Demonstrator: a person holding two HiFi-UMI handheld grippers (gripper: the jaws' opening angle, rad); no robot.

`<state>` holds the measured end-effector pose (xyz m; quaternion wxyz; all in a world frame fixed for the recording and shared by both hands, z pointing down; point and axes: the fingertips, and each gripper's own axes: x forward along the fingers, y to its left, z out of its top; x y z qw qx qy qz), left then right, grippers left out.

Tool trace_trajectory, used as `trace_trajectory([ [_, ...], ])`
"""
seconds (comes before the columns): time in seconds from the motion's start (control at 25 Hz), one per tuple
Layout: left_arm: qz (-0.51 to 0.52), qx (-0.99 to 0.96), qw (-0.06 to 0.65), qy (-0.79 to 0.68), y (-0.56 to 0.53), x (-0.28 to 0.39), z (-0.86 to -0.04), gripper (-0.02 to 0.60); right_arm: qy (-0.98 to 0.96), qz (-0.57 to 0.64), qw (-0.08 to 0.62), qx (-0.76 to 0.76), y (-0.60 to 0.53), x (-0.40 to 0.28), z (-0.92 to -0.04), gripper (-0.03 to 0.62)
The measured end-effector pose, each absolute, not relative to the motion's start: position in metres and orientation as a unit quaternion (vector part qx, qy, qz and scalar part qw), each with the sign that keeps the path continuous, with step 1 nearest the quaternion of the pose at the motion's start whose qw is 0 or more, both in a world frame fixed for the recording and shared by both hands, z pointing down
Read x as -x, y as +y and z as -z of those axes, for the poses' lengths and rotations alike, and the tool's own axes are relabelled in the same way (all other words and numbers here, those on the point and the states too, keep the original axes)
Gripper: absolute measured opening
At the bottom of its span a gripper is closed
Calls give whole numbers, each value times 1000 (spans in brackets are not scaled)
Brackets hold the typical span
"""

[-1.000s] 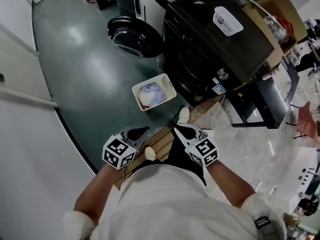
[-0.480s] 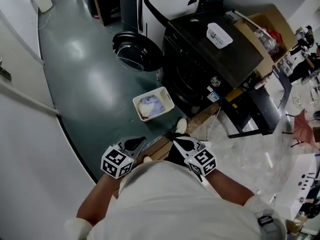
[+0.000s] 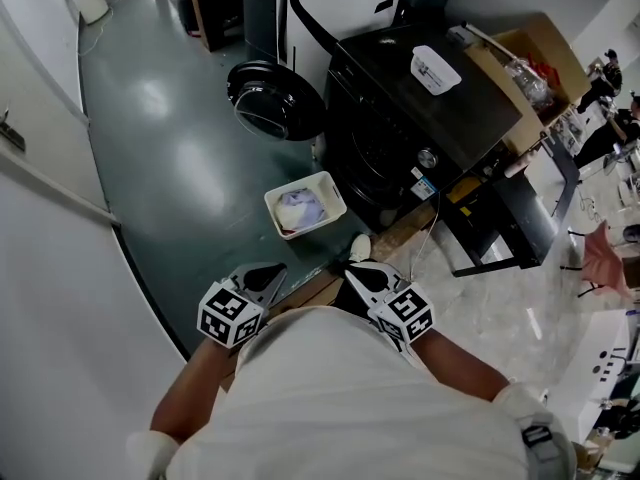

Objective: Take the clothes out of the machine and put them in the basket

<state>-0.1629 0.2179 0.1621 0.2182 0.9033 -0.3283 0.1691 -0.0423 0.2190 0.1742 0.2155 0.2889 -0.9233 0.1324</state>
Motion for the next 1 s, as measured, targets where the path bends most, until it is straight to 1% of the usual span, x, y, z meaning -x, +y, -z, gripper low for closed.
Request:
trace_trajectory([
  [1.0, -175, -893, 237, -340, 228, 174, -179, -2, -925, -128, 218, -284, 228, 43, -177, 5],
])
